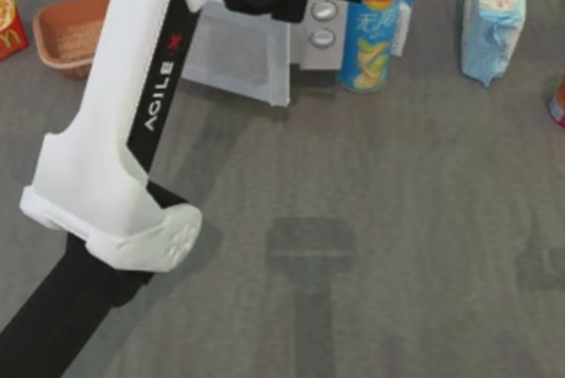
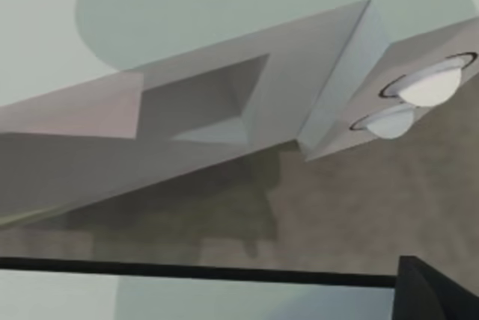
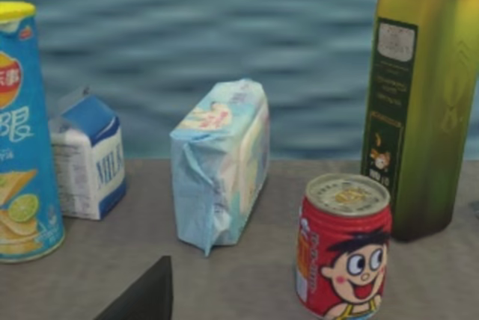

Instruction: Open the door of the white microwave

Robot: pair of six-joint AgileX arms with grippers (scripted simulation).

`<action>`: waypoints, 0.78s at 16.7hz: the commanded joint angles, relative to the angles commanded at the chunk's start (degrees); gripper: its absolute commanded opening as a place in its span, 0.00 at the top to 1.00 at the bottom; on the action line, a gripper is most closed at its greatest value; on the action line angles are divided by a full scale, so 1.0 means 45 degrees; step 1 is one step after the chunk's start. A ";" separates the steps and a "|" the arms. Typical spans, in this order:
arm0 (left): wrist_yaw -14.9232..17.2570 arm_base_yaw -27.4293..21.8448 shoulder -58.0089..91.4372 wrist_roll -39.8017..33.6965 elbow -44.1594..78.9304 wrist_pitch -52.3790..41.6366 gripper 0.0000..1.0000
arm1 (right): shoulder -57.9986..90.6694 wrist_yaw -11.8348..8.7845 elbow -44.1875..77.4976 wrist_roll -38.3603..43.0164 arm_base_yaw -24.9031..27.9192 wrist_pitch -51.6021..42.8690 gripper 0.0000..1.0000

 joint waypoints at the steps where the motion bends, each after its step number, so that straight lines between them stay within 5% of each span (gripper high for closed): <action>1: -0.0012 0.0005 -0.0219 0.0028 -0.0529 0.0219 1.00 | 0.0000 0.0000 0.0000 0.0000 0.0000 0.0000 0.00; 13: -0.0203 0.0333 -0.6129 0.0212 -1.3972 0.6311 1.00 | 0.0000 0.0000 0.0000 0.0000 0.0000 0.0000 0.00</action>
